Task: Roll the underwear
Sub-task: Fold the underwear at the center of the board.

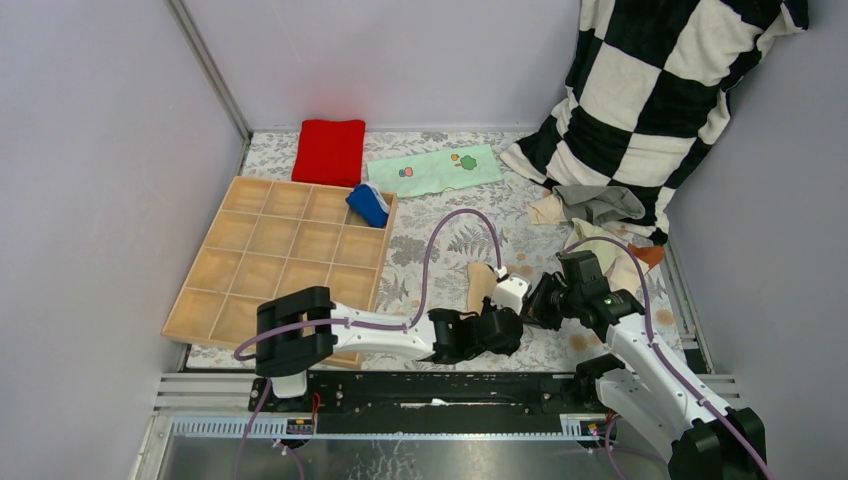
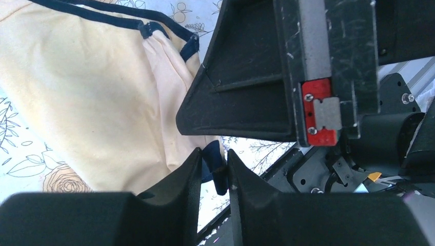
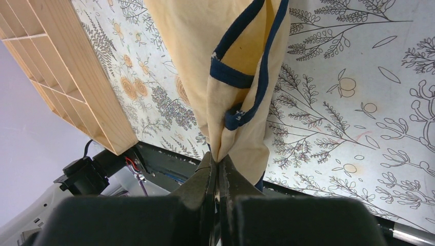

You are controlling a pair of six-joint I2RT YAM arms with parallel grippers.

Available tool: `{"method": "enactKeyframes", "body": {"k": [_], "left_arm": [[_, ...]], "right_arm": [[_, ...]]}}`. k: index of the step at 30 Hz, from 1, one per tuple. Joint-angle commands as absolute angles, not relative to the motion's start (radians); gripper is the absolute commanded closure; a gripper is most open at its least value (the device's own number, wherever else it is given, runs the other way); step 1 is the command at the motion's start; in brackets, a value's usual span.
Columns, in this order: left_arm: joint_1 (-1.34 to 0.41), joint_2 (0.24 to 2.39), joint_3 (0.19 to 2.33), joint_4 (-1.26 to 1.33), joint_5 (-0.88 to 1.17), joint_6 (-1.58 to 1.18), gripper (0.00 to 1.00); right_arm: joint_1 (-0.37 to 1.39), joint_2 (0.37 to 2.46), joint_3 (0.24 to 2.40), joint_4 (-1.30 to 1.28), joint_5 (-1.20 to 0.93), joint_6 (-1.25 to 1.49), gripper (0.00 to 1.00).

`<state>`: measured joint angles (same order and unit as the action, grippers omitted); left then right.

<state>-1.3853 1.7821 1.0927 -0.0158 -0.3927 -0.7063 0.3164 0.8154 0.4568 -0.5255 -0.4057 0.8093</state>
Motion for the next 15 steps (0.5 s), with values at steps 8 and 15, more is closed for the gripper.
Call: {"method": "enactKeyframes", "body": {"k": [8,15], "left_arm": [[-1.387,1.806,1.14,-0.043,-0.444,-0.675,0.97],[-1.387,1.799,1.126,-0.045,-0.446,-0.676,1.0]], "right_arm": [[0.322,0.816,0.483,-0.531,-0.422,0.804,0.94],[0.322,0.832,0.551,-0.595,-0.317,0.772,0.5]]}}
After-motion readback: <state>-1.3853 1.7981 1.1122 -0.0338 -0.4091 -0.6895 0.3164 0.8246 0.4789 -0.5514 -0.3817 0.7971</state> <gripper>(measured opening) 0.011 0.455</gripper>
